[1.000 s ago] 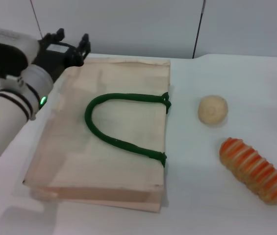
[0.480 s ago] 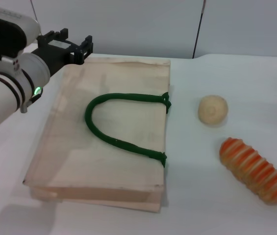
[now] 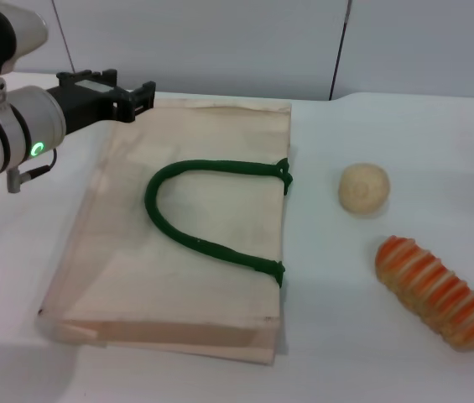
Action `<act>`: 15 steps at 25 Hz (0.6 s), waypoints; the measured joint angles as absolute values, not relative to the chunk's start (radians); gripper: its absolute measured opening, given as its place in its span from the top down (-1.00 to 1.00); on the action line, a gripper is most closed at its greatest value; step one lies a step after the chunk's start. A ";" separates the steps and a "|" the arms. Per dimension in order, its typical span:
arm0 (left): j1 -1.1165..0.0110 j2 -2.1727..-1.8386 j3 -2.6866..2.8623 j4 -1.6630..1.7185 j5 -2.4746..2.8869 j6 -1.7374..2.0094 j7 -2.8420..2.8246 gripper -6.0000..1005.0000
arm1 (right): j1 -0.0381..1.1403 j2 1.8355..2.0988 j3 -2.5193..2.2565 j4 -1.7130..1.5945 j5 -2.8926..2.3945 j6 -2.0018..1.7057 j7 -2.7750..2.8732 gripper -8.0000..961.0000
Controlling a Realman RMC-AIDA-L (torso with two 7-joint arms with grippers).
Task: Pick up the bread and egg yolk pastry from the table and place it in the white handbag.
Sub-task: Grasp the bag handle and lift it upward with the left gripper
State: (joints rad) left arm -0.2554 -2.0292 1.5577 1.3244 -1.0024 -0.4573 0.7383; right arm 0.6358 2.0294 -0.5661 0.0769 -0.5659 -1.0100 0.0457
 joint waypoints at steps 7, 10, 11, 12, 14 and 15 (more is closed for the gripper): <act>-0.260 -2.029 1.519 1.404 -0.907 -0.629 0.705 -0.23 | 0.634 2.029 -0.566 0.071 -0.577 -0.978 0.046 -0.58; -0.278 -2.029 1.501 1.455 -0.798 -0.734 0.636 -0.23 | 0.637 2.029 -0.566 0.070 -0.580 -0.963 0.046 -0.58; -0.278 -2.029 1.501 1.455 -0.798 -0.734 0.636 -0.23 | 0.637 2.029 -0.566 0.070 -0.580 -0.962 0.046 -0.58; -0.282 -2.029 1.501 1.466 -0.772 -0.755 0.622 -0.23 | 0.637 2.029 -0.566 0.070 -0.580 -0.961 0.046 -0.58; -0.286 -2.029 1.500 1.476 -0.742 -0.776 0.606 -0.23 | 0.637 2.029 -0.566 0.070 -0.580 -0.960 0.046 -0.58; -0.291 -2.030 1.500 1.506 -0.677 -0.824 0.584 -0.23 | 0.637 2.029 -0.566 0.069 -0.580 -0.959 0.046 -0.58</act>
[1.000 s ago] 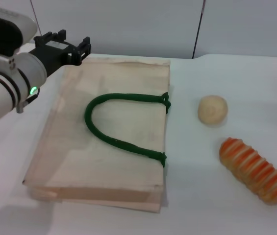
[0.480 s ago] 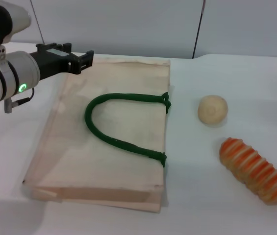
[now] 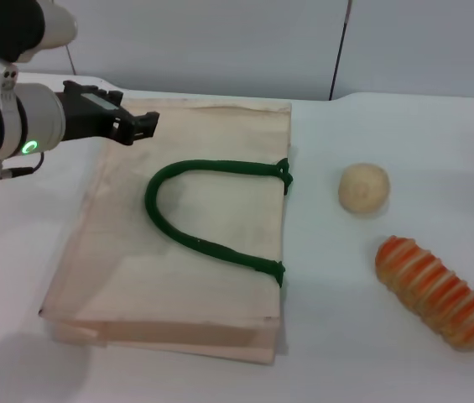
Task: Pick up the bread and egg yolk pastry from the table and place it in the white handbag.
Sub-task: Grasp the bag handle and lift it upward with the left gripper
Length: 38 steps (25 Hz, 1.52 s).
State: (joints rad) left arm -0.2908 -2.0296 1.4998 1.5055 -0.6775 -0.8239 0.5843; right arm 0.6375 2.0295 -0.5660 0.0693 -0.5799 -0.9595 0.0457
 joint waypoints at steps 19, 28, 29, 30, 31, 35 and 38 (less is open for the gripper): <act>-0.380 -2.030 1.509 1.519 -0.509 -1.012 0.693 -0.23 | 0.648 2.031 -0.567 0.074 -0.580 -0.957 0.044 -0.58; -0.401 -2.033 1.546 1.454 -0.556 -0.941 0.685 -0.22 | 0.659 2.031 -0.568 0.078 -0.580 -0.957 0.044 -0.58; -0.398 -2.033 1.548 1.452 -0.564 -0.931 0.684 -0.22 | 0.660 2.031 -0.568 0.078 -0.580 -0.957 0.044 -0.58; -0.397 -2.033 1.548 1.448 -0.572 -0.925 0.683 -0.22 | 0.660 2.031 -0.568 0.079 -0.580 -0.957 0.044 -0.58; -0.396 -2.033 1.548 1.442 -0.581 -0.920 0.681 -0.22 | 0.660 2.031 -0.568 0.079 -0.580 -0.957 0.044 -0.58; -0.397 -2.033 1.549 1.408 -0.602 -0.901 0.679 -0.22 | 0.660 2.031 -0.568 0.080 -0.580 -0.957 0.044 -0.58; -0.397 -2.034 1.551 1.392 -0.607 -0.886 0.675 -0.22 | 0.660 2.031 -0.568 0.080 -0.580 -0.957 0.044 -0.58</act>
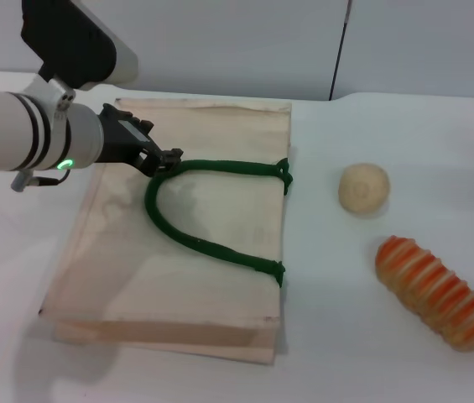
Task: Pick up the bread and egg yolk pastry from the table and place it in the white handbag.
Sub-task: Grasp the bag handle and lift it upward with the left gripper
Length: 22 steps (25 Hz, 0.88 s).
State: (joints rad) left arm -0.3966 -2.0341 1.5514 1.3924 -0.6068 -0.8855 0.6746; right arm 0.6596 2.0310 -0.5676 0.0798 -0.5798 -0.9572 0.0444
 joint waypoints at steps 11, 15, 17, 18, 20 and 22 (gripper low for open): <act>-0.412 -2.034 1.576 1.290 -0.644 -0.826 0.665 -0.22 | 0.661 2.031 -0.568 0.080 -0.580 -0.957 0.044 -0.58; -0.417 -2.034 1.589 1.258 -0.647 -0.807 0.657 -0.21 | 0.661 2.031 -0.568 0.080 -0.580 -0.957 0.044 -0.58; -0.419 -2.034 1.589 1.247 -0.652 -0.802 0.657 -0.21 | 0.661 2.031 -0.568 0.080 -0.580 -0.957 0.044 -0.58; -0.420 -2.034 1.589 1.241 -0.655 -0.799 0.657 -0.21 | 0.661 2.031 -0.568 0.080 -0.580 -0.957 0.044 -0.58; -0.421 -2.034 1.589 1.230 -0.657 -0.796 0.657 -0.21 | 0.661 2.031 -0.568 0.080 -0.580 -0.957 0.044 -0.58; -0.422 -2.034 1.590 1.217 -0.658 -0.792 0.656 -0.21 | 0.661 2.031 -0.568 0.080 -0.580 -0.956 0.044 -0.58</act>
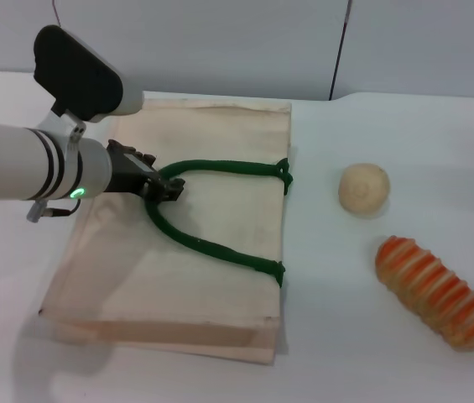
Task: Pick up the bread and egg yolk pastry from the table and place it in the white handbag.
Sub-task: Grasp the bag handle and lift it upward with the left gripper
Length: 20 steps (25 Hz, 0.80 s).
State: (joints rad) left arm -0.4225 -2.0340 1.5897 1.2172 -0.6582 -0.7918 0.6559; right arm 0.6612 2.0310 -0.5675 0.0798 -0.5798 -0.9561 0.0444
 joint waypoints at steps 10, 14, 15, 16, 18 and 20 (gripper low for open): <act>-0.431 -2.034 1.601 1.178 -0.692 -0.787 0.652 -0.20 | 0.661 2.031 -0.568 0.080 -0.589 -0.956 0.044 -0.58; -0.431 -2.034 1.602 1.173 -0.702 -0.787 0.651 -0.19 | 0.662 2.031 -0.568 0.080 -0.589 -0.956 0.044 -0.58; -0.431 -2.034 1.602 1.170 -0.703 -0.786 0.651 -0.17 | 0.662 2.031 -0.568 0.080 -0.589 -0.956 0.044 -0.58; -0.431 -2.034 1.602 1.167 -0.705 -0.786 0.651 -0.15 | 0.662 2.031 -0.568 0.080 -0.589 -0.956 0.044 -0.58; -0.430 -2.034 1.602 1.165 -0.705 -0.786 0.648 -0.12 | 0.662 2.031 -0.568 0.080 -0.589 -0.956 0.044 -0.58; -0.430 -2.034 1.601 1.164 -0.706 -0.785 0.643 -0.09 | 0.662 2.031 -0.568 0.080 -0.589 -0.956 0.044 -0.58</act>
State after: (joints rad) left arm -0.4296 -2.0341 1.6013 1.1644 -0.7055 -0.7855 0.6432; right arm 0.6624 2.0310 -0.5675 0.0798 -0.5891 -0.9556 0.0444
